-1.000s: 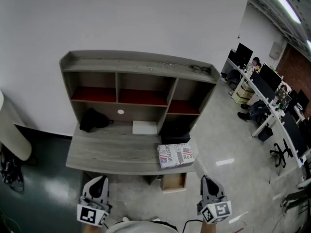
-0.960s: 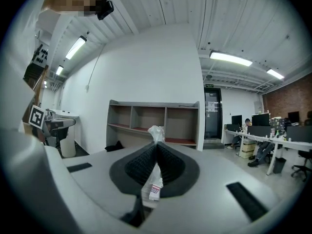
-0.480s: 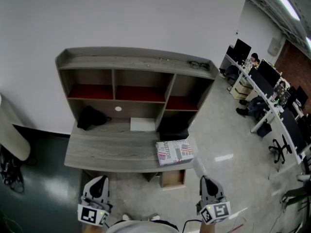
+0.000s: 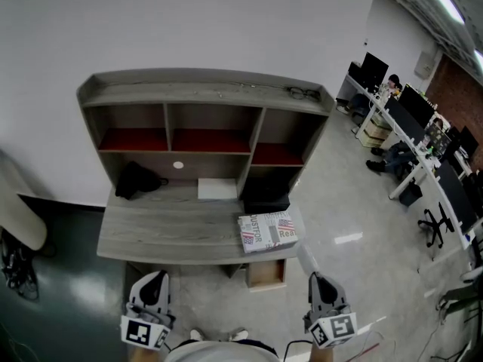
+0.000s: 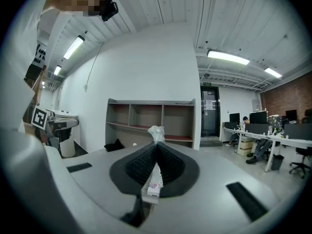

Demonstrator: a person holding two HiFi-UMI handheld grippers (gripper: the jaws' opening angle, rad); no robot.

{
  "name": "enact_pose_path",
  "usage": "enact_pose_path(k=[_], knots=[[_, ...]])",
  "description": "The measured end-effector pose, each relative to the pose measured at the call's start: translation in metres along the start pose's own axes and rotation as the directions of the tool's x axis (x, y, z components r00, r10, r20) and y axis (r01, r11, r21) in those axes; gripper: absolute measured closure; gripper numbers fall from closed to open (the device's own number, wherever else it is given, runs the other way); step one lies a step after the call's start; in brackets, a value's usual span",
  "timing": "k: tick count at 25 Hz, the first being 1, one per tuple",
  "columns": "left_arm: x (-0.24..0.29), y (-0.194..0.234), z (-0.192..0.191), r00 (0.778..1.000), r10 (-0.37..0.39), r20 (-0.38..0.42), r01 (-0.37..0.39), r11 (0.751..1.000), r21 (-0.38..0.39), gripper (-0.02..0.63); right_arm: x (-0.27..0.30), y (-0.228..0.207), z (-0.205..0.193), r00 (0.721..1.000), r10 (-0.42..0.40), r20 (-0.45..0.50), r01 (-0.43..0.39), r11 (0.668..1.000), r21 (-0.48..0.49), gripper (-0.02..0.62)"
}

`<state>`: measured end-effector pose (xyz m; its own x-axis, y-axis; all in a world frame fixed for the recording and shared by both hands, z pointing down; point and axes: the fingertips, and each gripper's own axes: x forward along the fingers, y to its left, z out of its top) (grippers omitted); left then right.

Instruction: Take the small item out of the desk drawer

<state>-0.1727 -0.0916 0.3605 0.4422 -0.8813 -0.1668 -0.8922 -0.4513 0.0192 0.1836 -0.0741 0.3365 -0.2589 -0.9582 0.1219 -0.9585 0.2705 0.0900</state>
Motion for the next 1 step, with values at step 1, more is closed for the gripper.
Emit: enact_pose_path(k=[1], knots=[[0.0021,-0.0028,0.0003,1.0,-0.002,0.0,0.002,1.0,-0.002,0.589,-0.0003,-0.002,-0.0001,1.0,0.001,0.0,-0.001,1.0,0.0,0.571]])
